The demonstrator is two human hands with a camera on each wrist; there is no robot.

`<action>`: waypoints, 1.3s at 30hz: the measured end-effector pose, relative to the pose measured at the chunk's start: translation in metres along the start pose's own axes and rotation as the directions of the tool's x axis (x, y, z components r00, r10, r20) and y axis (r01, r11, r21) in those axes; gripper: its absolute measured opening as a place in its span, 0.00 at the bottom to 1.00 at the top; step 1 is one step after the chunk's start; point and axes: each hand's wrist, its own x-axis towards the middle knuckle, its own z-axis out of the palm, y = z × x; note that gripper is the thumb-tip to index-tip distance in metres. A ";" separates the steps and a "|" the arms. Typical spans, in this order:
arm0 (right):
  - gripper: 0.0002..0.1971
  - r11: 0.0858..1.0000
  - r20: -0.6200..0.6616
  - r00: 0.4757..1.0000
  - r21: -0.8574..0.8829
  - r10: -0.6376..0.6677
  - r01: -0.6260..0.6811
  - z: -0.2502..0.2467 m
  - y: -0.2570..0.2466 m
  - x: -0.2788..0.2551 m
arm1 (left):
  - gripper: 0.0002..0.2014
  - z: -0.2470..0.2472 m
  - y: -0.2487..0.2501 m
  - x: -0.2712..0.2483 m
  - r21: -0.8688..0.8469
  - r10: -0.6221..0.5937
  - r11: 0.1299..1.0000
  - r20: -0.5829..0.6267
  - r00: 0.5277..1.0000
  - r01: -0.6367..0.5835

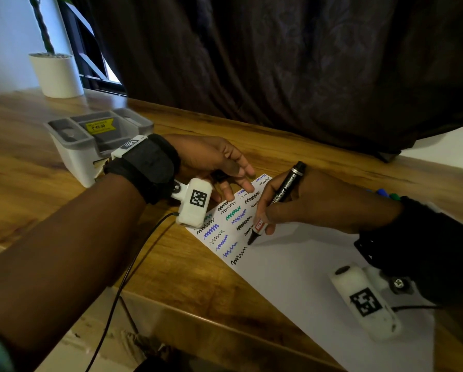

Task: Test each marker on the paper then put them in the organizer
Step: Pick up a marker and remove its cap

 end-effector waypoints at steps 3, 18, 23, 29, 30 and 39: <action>0.04 0.994 -0.097 0.994 0.102 0.039 -0.029 -0.009 0.001 0.001 | 0.16 -0.003 0.000 0.001 0.008 0.047 0.999 -0.040 0.998 -0.047; 0.11 0.720 -0.442 0.842 0.687 0.310 0.095 -0.048 0.012 0.019 | 0.17 -0.010 -0.001 0.007 -0.215 0.196 0.945 -0.234 0.952 -0.247; 0.13 0.752 -0.484 0.826 0.648 0.287 0.118 -0.041 0.022 0.013 | 0.21 -0.008 -0.002 0.009 -0.298 0.279 0.899 -0.181 0.943 -0.323; 0.08 0.827 -0.498 0.832 0.555 0.245 0.089 -0.039 0.022 0.006 | 0.18 -0.007 0.001 0.010 -0.118 0.337 0.920 -0.255 0.906 -0.375; 0.08 0.834 -0.497 0.835 0.544 0.234 0.090 -0.039 0.021 0.006 | 0.19 -0.007 0.001 0.009 -0.098 0.346 0.919 -0.262 0.901 -0.382; 0.07 0.864 -0.485 0.855 0.495 0.184 0.095 -0.035 0.018 0.007 | 0.21 -0.003 0.004 0.009 -0.118 0.377 0.903 -0.246 0.893 -0.414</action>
